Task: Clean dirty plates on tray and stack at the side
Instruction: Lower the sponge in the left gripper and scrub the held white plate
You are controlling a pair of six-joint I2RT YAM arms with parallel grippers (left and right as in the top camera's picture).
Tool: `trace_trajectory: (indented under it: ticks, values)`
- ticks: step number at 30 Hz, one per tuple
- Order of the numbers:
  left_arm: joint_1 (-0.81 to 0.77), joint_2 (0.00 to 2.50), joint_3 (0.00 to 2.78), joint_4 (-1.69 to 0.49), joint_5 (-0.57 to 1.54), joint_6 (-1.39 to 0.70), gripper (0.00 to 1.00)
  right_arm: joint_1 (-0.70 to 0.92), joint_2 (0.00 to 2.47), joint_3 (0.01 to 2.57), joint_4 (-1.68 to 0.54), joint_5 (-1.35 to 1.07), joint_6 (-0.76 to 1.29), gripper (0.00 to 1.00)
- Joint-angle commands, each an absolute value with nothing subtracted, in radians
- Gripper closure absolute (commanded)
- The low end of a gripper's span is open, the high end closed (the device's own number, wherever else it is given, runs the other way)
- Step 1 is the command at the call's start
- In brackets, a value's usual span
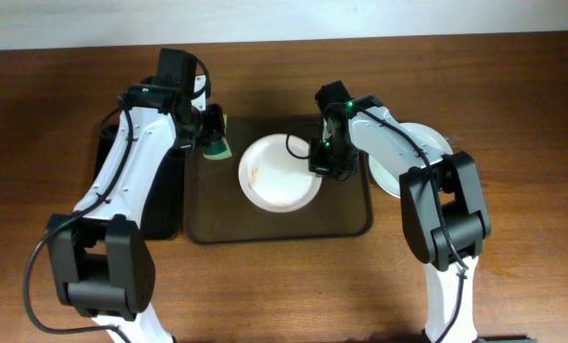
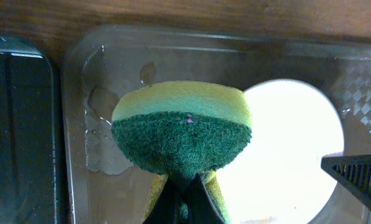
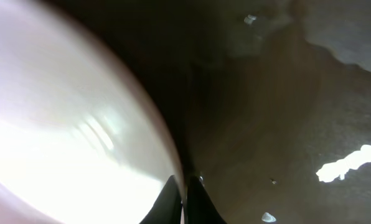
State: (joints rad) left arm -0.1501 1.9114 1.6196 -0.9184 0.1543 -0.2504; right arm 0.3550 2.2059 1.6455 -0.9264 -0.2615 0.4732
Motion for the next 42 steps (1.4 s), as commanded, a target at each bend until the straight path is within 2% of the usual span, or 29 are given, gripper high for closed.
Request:
trace_trajectory:
  ticks: [1, 19, 30, 36, 42]
  values:
    - [-0.167, 1.944, 1.600, -0.905, 0.181, -0.187, 0.99, 0.381, 2.242, 1.647, -0.907, -0.255, 0.515, 0.96]
    - [-0.284, 2.136, 1.597, -0.850, 0.115, -0.061, 0.99, 0.406, 2.248, 1.632, -0.874, -0.251, 0.555, 0.96]
    - [-0.285, 2.182, 1.600, -1.008, 0.115, -0.063, 0.99, 0.406, 2.248, 1.632, -0.873, -0.251, 0.555, 0.96]
    - [-0.286, 2.182, 1.600, -0.889, 0.096, -0.063, 0.99, 0.406, 2.248, 1.632, -0.874, -0.251, 0.555, 0.96]
    - [-0.286, 2.182, 1.600, -0.789, -0.041, -0.112, 0.99, 0.406, 2.248, 1.629, -0.870, -0.251, 0.555, 0.96]
